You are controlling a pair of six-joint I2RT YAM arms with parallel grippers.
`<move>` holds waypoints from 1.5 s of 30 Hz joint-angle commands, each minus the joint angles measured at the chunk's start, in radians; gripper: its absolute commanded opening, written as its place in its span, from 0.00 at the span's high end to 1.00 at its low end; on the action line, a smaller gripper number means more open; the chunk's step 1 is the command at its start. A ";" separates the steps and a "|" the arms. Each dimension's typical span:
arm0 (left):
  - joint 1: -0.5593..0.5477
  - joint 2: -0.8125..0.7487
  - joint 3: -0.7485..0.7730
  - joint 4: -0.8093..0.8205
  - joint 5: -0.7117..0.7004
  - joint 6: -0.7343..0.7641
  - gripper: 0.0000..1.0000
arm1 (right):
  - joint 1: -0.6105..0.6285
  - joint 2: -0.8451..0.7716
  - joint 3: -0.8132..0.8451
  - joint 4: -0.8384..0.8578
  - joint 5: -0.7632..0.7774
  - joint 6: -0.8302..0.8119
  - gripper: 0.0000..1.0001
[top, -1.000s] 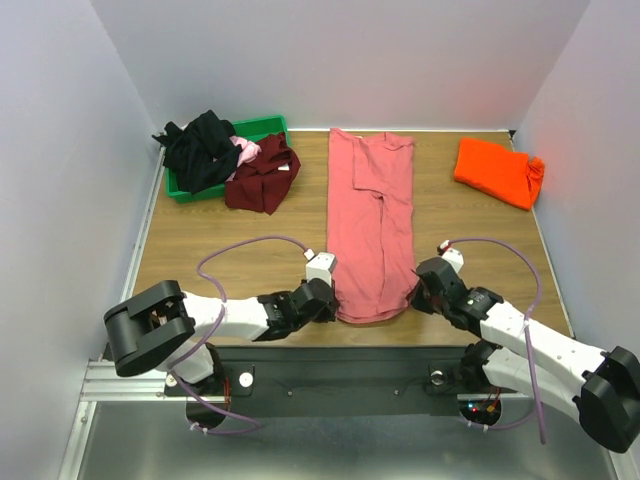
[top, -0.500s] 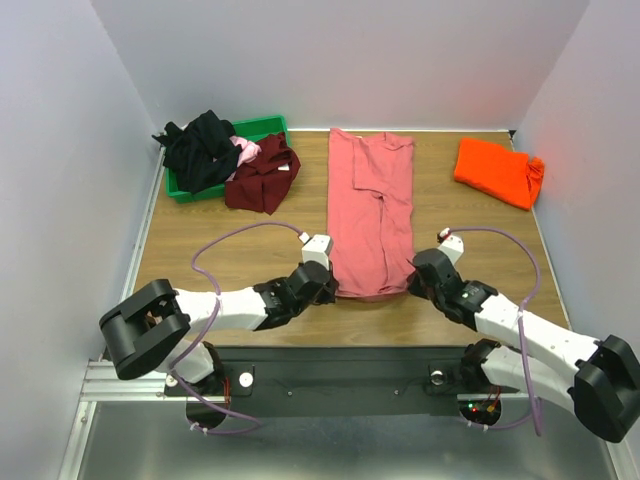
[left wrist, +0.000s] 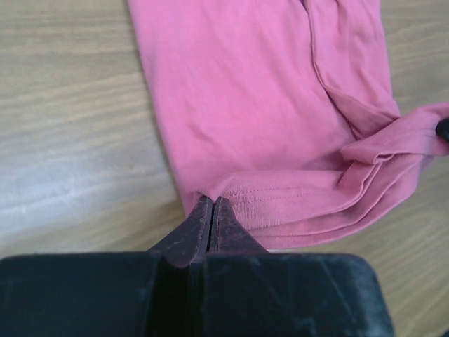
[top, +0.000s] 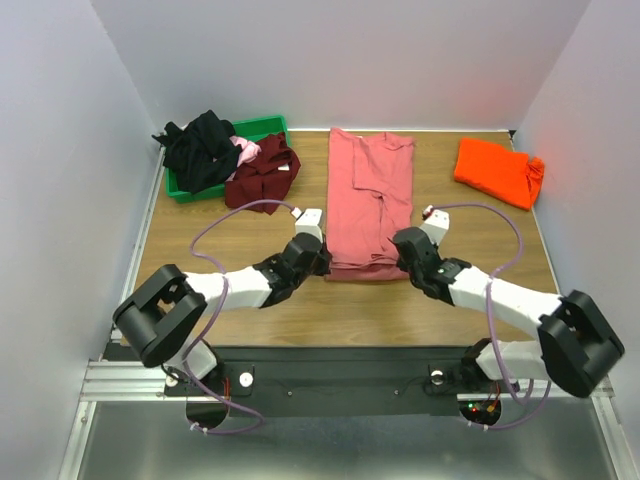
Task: Fold and stack the t-shirts
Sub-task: Fold the tshirt
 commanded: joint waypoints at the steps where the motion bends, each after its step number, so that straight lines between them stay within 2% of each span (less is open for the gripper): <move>1: 0.040 0.057 0.085 0.094 0.057 0.061 1.00 | 0.003 0.091 0.084 0.124 0.107 -0.058 1.00; 9: 0.106 0.144 0.159 0.131 0.098 0.099 1.00 | -0.045 0.223 0.174 0.188 0.108 -0.115 1.00; 19: 0.206 0.276 0.324 0.129 0.163 0.128 1.00 | -0.169 0.320 0.257 0.285 0.004 -0.184 1.00; 25: 0.258 0.394 0.451 0.116 0.242 0.156 1.00 | -0.211 0.419 0.351 0.305 -0.044 -0.221 1.00; 30: 0.289 0.437 0.493 0.103 0.242 0.162 1.00 | -0.226 0.502 0.427 0.306 -0.059 -0.241 1.00; 34: 0.312 0.486 0.538 0.097 0.298 0.182 1.00 | -0.232 0.559 0.466 0.306 -0.070 -0.239 1.00; 45: 0.353 0.519 0.568 0.091 0.330 0.185 1.00 | -0.232 0.552 0.458 0.306 -0.041 -0.241 1.00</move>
